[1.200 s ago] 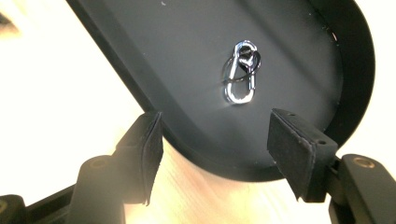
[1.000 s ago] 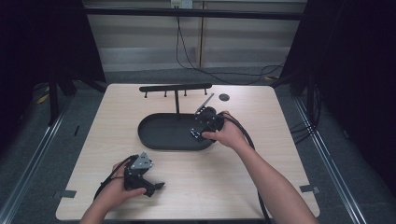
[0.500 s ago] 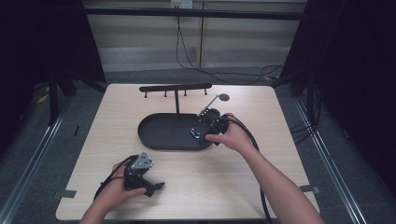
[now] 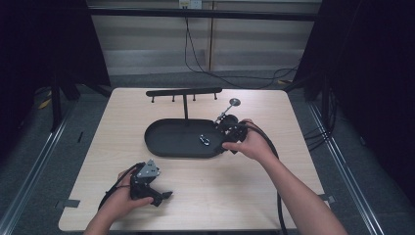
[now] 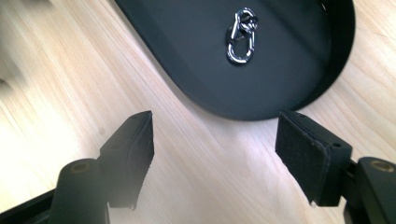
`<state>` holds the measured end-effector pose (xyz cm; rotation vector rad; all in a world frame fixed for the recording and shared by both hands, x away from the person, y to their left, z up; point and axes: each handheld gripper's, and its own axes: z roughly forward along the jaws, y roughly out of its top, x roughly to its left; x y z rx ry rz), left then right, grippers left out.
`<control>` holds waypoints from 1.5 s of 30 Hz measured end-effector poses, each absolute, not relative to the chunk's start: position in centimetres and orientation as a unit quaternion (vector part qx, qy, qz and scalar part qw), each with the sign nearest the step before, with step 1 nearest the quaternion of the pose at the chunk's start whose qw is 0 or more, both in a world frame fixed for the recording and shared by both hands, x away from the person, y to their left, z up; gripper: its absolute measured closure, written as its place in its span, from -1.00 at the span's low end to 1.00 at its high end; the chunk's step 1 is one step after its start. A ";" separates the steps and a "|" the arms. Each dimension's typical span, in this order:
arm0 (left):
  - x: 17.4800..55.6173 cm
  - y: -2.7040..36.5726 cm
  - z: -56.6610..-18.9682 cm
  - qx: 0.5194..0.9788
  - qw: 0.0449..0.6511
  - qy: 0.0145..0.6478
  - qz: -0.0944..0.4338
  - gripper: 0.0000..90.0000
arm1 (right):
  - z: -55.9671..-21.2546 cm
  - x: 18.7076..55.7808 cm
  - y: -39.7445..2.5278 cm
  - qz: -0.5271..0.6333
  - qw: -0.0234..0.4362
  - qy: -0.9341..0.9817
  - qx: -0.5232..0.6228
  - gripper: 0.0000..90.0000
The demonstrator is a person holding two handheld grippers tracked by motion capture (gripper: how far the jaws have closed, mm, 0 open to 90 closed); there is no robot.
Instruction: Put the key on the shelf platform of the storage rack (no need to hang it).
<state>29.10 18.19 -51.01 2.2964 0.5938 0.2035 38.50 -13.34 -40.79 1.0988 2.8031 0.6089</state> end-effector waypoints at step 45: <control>29.1 18.2 -51.0 0.896 0.372 0.231 0.079 -1.00 | -41.7 34.3 -17.0 0.182 0.049 0.923 0.336 -0.42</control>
